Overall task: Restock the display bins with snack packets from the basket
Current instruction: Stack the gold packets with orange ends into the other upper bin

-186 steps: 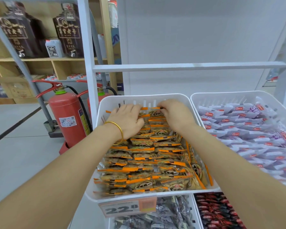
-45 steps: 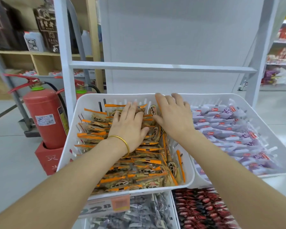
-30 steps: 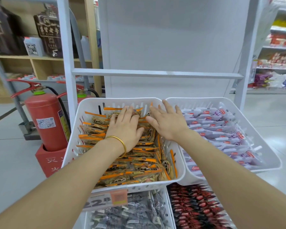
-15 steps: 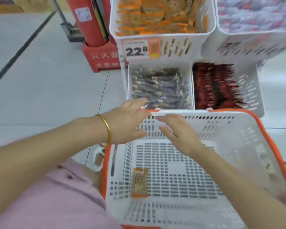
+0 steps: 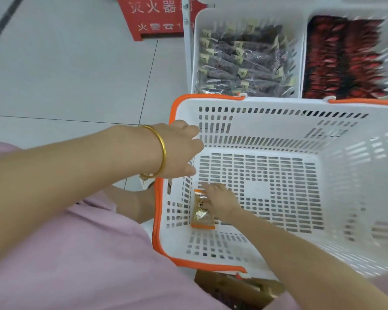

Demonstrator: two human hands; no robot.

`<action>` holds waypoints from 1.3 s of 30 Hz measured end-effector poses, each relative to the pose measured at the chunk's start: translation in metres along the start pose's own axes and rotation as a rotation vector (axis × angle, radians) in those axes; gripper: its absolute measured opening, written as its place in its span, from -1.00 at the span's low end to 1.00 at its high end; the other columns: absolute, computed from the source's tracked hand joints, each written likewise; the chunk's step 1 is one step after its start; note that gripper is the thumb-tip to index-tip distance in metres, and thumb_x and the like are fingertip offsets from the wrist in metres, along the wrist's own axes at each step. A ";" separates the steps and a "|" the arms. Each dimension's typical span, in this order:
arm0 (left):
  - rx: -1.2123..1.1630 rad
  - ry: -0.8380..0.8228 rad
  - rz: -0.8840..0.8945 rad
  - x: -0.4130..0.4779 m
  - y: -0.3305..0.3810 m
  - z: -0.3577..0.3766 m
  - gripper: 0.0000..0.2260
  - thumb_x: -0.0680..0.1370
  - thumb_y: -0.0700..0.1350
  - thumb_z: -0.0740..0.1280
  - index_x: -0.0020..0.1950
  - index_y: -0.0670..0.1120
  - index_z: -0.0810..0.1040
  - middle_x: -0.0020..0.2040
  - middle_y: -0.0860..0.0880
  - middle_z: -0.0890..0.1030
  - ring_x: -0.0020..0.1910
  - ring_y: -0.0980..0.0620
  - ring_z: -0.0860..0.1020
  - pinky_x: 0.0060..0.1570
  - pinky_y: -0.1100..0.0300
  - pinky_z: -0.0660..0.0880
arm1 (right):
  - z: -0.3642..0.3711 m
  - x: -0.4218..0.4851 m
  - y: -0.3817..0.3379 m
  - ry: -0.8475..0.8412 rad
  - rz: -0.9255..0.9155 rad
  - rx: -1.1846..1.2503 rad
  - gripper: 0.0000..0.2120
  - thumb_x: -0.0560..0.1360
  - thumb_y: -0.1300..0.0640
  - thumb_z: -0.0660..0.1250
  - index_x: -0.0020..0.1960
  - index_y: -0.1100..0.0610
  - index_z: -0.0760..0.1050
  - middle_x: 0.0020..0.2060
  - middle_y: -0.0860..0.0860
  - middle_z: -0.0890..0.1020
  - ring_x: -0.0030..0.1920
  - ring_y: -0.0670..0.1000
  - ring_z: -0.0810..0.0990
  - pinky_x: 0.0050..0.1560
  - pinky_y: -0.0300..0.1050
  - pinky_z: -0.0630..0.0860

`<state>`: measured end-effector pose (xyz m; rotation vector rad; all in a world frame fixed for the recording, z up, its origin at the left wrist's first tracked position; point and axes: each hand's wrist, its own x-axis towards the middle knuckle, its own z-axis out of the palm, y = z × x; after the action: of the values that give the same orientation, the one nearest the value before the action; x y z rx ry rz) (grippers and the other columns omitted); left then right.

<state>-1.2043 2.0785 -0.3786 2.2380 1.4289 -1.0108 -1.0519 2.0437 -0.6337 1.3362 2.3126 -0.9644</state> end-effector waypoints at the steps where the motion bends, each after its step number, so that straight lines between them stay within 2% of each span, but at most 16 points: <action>1: 0.001 -0.002 0.005 0.001 -0.001 0.000 -0.50 0.61 0.14 0.09 0.49 -0.03 0.14 0.54 -0.06 -0.03 0.50 -0.07 -0.02 0.37 -0.05 0.24 | 0.000 0.002 -0.001 0.027 0.037 0.069 -0.48 0.58 0.05 0.21 0.49 0.08 0.16 0.35 0.05 0.40 0.38 0.09 0.28 0.28 0.00 0.33; 2: 0.002 -0.008 0.010 0.002 -0.001 0.001 -0.51 0.61 0.13 0.09 0.49 -0.03 0.14 0.54 -0.05 -0.06 0.50 -0.08 -0.03 0.38 -0.05 0.23 | -0.003 0.004 -0.001 0.037 0.059 0.146 -0.58 0.58 0.06 0.22 0.40 0.13 0.31 0.23 0.07 0.49 0.26 0.09 0.40 0.17 -0.06 0.38; 4: -0.004 -0.028 0.013 0.003 -0.002 0.002 -0.51 0.61 0.12 0.09 0.50 -0.02 0.14 0.55 -0.05 -0.08 0.51 -0.08 -0.05 0.40 -0.05 0.21 | -0.010 0.005 0.001 0.010 0.083 0.338 -0.81 0.56 0.12 0.27 0.01 0.24 0.54 -0.17 0.09 0.52 -0.11 0.07 0.49 -0.16 -0.15 0.39; 5: -0.009 -0.037 0.015 0.004 -0.002 0.002 -0.51 0.61 0.12 0.09 0.49 -0.02 0.14 0.55 -0.05 -0.08 0.51 -0.08 -0.05 0.40 -0.05 0.20 | -0.016 0.003 0.003 -0.005 0.102 0.440 -0.81 0.54 0.16 0.31 -0.16 0.28 0.53 -0.31 0.07 0.46 -0.24 0.06 0.44 -0.27 -0.17 0.34; 6: -0.014 -0.044 0.017 0.005 -0.002 0.001 -0.51 0.61 0.13 0.09 0.49 -0.03 0.14 0.55 -0.05 -0.06 0.50 -0.08 -0.04 0.40 -0.05 0.20 | -0.024 0.000 0.006 -0.009 0.127 0.544 -0.80 0.52 0.20 0.33 -0.22 0.31 0.53 -0.37 0.05 0.43 -0.31 0.03 0.41 -0.31 -0.20 0.34; 11: -0.122 -0.018 0.025 0.013 0.002 -0.014 -0.50 0.61 0.12 0.11 0.50 -0.04 0.13 0.48 -0.03 0.19 0.44 -0.06 0.15 0.36 0.00 0.27 | -0.110 -0.030 0.017 0.074 0.118 1.008 -0.93 0.46 0.29 0.40 -0.18 0.17 0.61 -0.29 0.02 0.60 -0.32 -0.08 0.56 -0.33 -0.29 0.53; 16: -0.644 0.084 -0.027 0.031 0.006 -0.036 -0.30 0.52 0.11 0.30 0.52 -0.03 0.00 0.39 -0.02 0.39 0.25 0.00 0.46 0.15 0.14 0.46 | -0.196 -0.074 0.021 0.305 0.004 1.064 -0.96 0.44 0.28 0.41 -0.18 0.21 0.64 -0.29 0.08 0.66 -0.30 -0.02 0.61 -0.16 -0.09 0.62; 19: -0.870 0.169 0.008 0.038 0.016 -0.054 -0.22 0.47 0.04 0.41 0.53 -0.01 0.00 0.30 0.03 0.45 0.12 0.07 0.50 0.03 0.23 0.48 | -0.230 -0.096 0.014 0.486 -0.065 1.106 -0.89 0.44 0.30 0.41 -0.25 0.19 0.60 -0.42 -0.01 0.62 -0.41 -0.10 0.58 -0.32 -0.20 0.55; 21: -0.942 0.258 0.044 0.041 0.024 -0.067 -0.24 0.46 -0.08 0.44 0.52 -0.01 0.06 0.29 -0.01 0.44 0.11 0.04 0.51 0.04 0.17 0.54 | -0.248 -0.108 0.012 0.582 -0.103 1.111 -0.89 0.45 0.29 0.40 -0.25 0.18 0.59 -0.40 0.01 0.61 -0.41 -0.10 0.57 -0.35 -0.25 0.52; 23: -1.033 0.340 0.097 0.046 0.027 -0.080 -0.28 0.45 -0.19 0.43 0.50 -0.04 0.12 0.30 -0.08 0.47 0.16 0.00 0.53 0.05 0.08 0.56 | -0.266 -0.119 0.014 0.625 -0.141 1.091 -0.92 0.46 0.26 0.39 -0.20 0.15 0.61 -0.35 0.03 0.62 -0.36 -0.07 0.59 -0.32 -0.21 0.54; 26: -1.171 0.411 0.212 0.050 0.027 -0.108 -0.31 0.47 -0.26 0.40 0.50 -0.06 0.13 0.23 -0.08 0.53 0.06 0.03 0.59 -0.02 0.15 0.58 | -0.300 -0.133 0.018 0.580 -0.184 1.006 -0.87 0.48 0.21 0.39 0.02 0.09 0.60 -0.25 -0.02 0.66 -0.28 -0.05 0.63 -0.29 -0.17 0.58; 30: -1.172 0.613 0.274 0.050 0.014 -0.155 -0.38 0.48 -0.18 0.40 0.47 -0.02 0.21 0.22 -0.16 0.51 0.09 0.04 0.57 -0.08 0.26 0.54 | -0.360 -0.142 0.018 0.743 -0.241 0.845 -0.87 0.43 0.26 0.43 -0.03 0.11 0.58 -0.30 -0.05 0.63 -0.36 -0.06 0.59 -0.41 -0.23 0.54; 33: -1.112 0.974 0.204 0.051 -0.005 -0.201 -0.53 0.53 -0.14 0.34 0.41 -0.02 0.30 0.23 -0.03 0.49 0.14 0.09 0.49 0.12 0.21 0.48 | -0.418 -0.136 0.025 0.994 -0.254 0.864 -0.93 0.45 0.25 0.42 -0.09 0.14 0.56 -0.31 0.01 0.59 -0.39 -0.09 0.56 -0.42 -0.21 0.56; 35: -0.961 1.161 0.150 0.060 -0.025 -0.233 -0.60 0.56 -0.17 0.28 0.39 -0.05 0.34 0.26 -0.01 0.43 0.18 0.10 0.45 0.24 0.20 0.40 | -0.459 -0.124 0.033 1.176 -0.214 0.812 -0.93 0.46 0.22 0.41 -0.13 0.18 0.52 -0.31 0.08 0.55 -0.35 0.00 0.57 -0.33 -0.04 0.63; 37: -0.744 1.235 0.068 0.076 -0.047 -0.263 -0.62 0.57 -0.18 0.25 0.39 -0.08 0.36 0.31 -0.04 0.39 0.30 0.04 0.37 0.35 0.16 0.29 | -0.498 -0.105 0.038 1.308 -0.155 0.705 -0.89 0.43 0.18 0.41 -0.12 0.19 0.50 -0.31 0.08 0.55 -0.26 0.13 0.58 -0.15 0.14 0.61; 39: -0.557 1.212 -0.021 0.100 -0.069 -0.288 -0.60 0.57 -0.15 0.24 0.41 -0.12 0.32 0.40 -0.09 0.32 0.40 -0.04 0.25 0.39 0.17 0.14 | -0.530 -0.081 0.037 1.411 -0.077 0.583 -0.89 0.43 0.16 0.41 -0.12 0.14 0.48 -0.30 0.04 0.54 -0.22 0.10 0.54 -0.10 0.08 0.53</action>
<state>-1.1246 2.3449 -0.2362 2.3532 1.7604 0.8866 -0.9413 2.3646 -0.2166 2.8605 3.0787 -0.8284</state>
